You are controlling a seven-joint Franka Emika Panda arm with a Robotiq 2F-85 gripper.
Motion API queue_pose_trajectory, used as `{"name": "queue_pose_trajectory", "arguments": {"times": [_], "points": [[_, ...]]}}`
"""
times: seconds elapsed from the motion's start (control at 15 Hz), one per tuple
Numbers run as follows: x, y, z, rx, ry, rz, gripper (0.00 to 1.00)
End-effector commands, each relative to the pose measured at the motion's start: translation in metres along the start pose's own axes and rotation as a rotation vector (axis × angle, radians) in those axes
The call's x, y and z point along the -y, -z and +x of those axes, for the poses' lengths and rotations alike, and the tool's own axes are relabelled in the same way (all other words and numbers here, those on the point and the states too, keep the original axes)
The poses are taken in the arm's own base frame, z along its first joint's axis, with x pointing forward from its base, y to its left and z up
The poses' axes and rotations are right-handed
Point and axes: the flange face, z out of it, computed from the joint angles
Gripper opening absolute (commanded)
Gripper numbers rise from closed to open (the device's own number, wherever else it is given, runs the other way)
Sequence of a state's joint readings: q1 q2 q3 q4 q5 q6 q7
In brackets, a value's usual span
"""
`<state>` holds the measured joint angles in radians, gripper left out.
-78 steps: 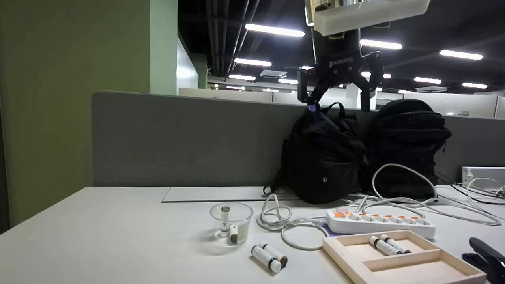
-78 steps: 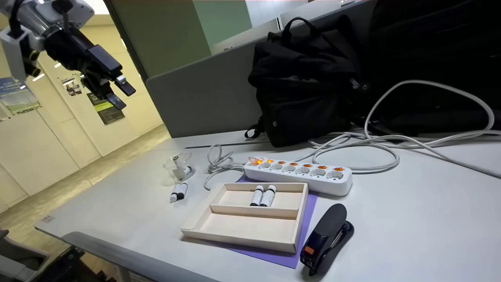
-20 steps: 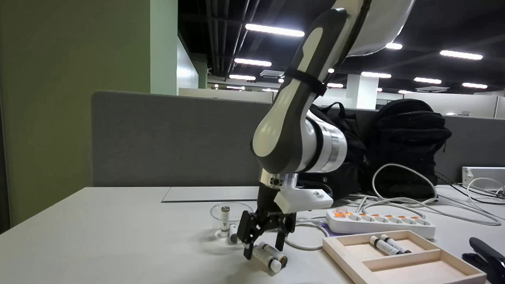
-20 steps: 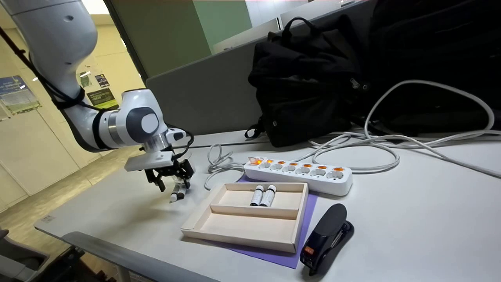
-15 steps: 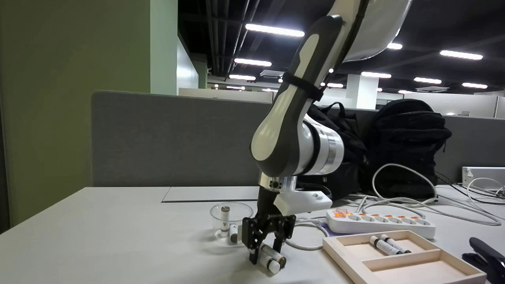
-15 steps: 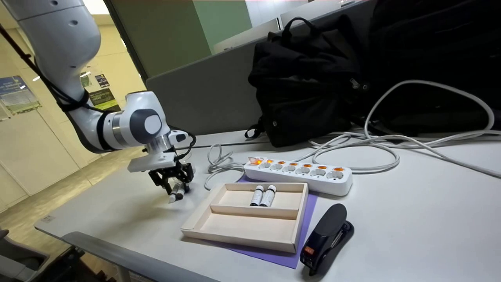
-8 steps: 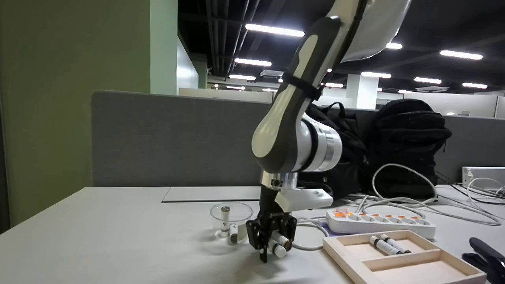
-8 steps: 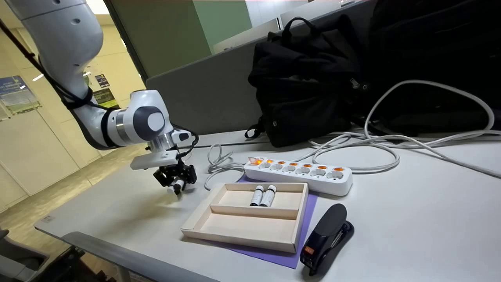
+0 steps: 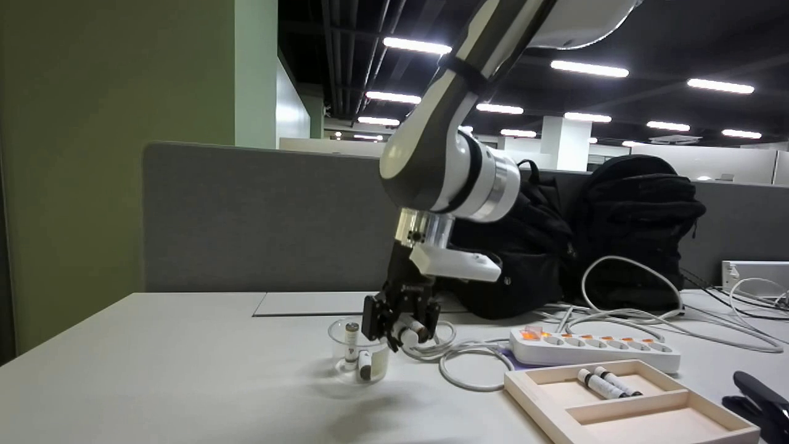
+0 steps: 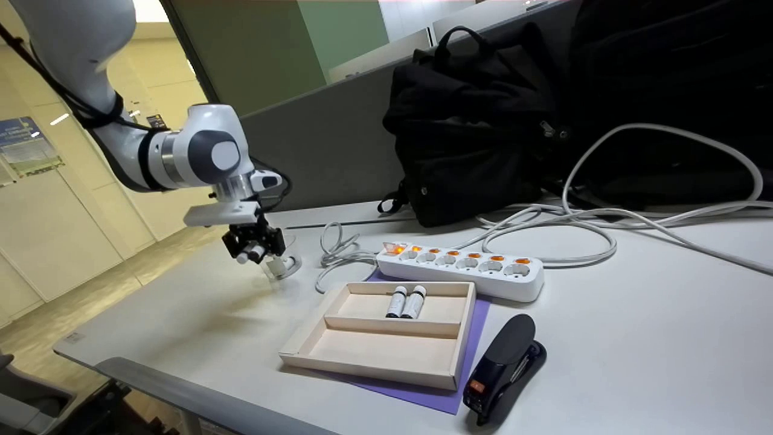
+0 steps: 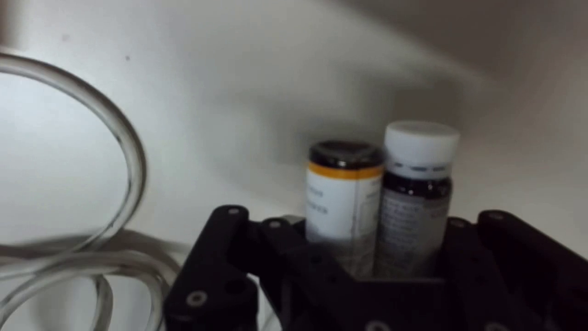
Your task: Pick the two bottles on the table and put them in the bowl
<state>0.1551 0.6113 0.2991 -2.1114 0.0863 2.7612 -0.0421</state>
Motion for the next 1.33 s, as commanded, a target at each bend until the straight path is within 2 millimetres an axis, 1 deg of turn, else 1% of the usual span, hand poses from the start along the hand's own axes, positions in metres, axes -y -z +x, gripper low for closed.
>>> {"name": "queue_pose_trajectory", "arguments": {"times": [0.0,0.13,0.2,0.27,0.4,0.6,0.8,0.87,1.0,1.27], "points": [[0.002,0.062,0.02,-0.078,-0.004,-0.01,0.0],[-0.006,0.084,0.034,-0.153,0.007,-0.041,0.0],[-0.01,0.089,0.041,-0.182,0.013,-0.045,0.0],[-0.013,0.092,0.047,-0.209,0.018,-0.048,0.0],[-0.014,0.09,0.056,-0.254,0.037,-0.047,0.0],[-0.007,0.077,0.067,-0.298,0.064,-0.035,0.0],[0.013,0.061,0.068,-0.308,0.088,-0.016,0.0],[0.013,0.053,0.071,-0.307,0.094,-0.01,0.0],[0.019,0.042,0.069,-0.3,0.105,-0.004,0.0],[0.018,0.022,0.069,-0.307,0.125,-0.02,0.0]]}}
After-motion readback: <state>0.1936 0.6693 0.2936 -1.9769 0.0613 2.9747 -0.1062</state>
